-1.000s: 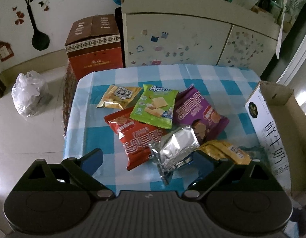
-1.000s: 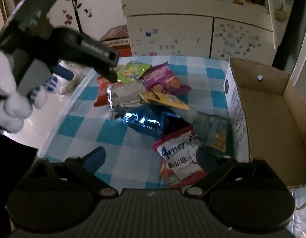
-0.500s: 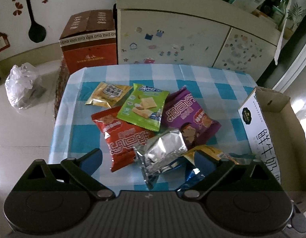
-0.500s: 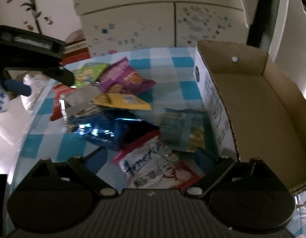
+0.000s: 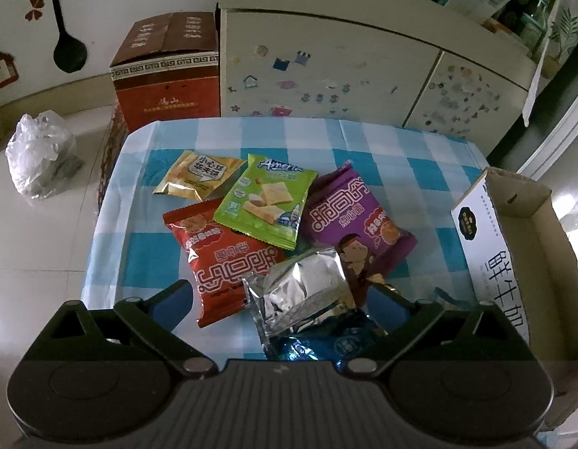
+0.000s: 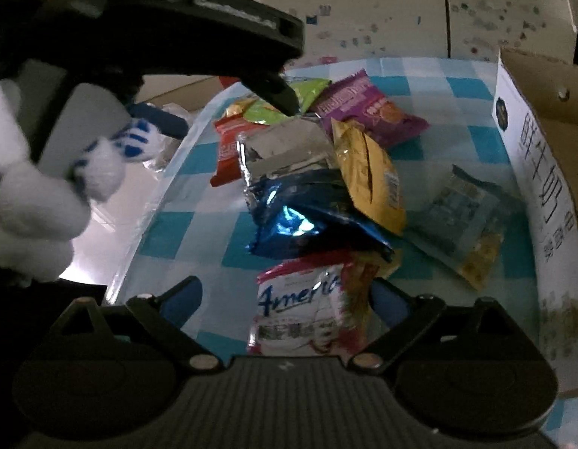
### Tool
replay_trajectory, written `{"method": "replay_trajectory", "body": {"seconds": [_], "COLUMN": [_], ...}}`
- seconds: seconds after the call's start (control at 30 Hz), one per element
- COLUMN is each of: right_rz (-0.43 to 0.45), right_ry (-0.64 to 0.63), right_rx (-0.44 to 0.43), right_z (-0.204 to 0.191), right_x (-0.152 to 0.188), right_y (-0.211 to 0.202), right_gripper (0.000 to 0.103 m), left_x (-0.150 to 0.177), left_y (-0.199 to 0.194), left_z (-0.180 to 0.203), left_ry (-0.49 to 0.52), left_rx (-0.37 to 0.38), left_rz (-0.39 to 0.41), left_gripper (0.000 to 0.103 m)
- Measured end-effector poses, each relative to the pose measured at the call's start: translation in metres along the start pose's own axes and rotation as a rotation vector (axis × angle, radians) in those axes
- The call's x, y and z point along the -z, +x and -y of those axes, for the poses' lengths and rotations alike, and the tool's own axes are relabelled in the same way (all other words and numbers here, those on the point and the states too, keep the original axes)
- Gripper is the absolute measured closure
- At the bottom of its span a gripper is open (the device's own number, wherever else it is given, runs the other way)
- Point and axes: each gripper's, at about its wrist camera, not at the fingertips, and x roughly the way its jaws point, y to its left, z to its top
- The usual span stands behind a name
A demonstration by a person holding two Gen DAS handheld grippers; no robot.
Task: Organize snacks
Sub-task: 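Grasp the Amerio packet with the right gripper while the left gripper reaches for the blue foil bag, then grasp the blue foil bag with the left gripper while the right gripper holds the Amerio packet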
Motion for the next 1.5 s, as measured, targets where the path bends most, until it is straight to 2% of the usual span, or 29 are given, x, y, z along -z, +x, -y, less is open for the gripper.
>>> {"method": "replay_trajectory", "body": {"seconds": [0.2,0.37,0.47,0.53,0.63,1.07,1.3,1.5], "right_rz": [-0.016,-0.056,-0.067,-0.059,-0.053,-0.116,-0.123,-0.124], "right_ry": [-0.005,-0.027,-0.067,-0.093,-0.082,-0.036,-0.054,-0.062], "right_rx": [0.08,0.124,0.155,0.173,0.154,0.114,0.124,0.124], "right_z": [-0.001,0.001,-0.003,-0.005,-0.004,-0.005,-0.006,-0.007], "right_x": [0.002,0.003,0.008,0.009,0.008,0.012,0.012,0.013], "right_y": [0.007,0.02,0.023,0.022,0.018,0.012,0.014,0.015], "right_gripper": [0.007,0.01,0.018,0.031,0.04,0.044,0.044,0.044], "left_x": [0.005,0.012,0.017,0.02,0.024,0.034,0.038,0.038], "left_y": [0.007,0.016,0.021,0.024,0.028,0.045,0.052,0.06], "left_z": [0.008,0.011,0.014,0.017,0.024,0.04,0.047,0.046], "left_ry": [0.017,0.001,0.004,0.018,0.049,0.112,0.148,0.14], "left_rx": [0.038,0.085,0.093,0.1,0.1,0.105,0.079,0.054], "left_rz": [-0.038,-0.108,-0.135,-0.151,-0.168,-0.205,-0.212,-0.256], "left_gripper": [0.002,0.002,0.002,0.002,0.002,0.001,0.0,0.001]}}
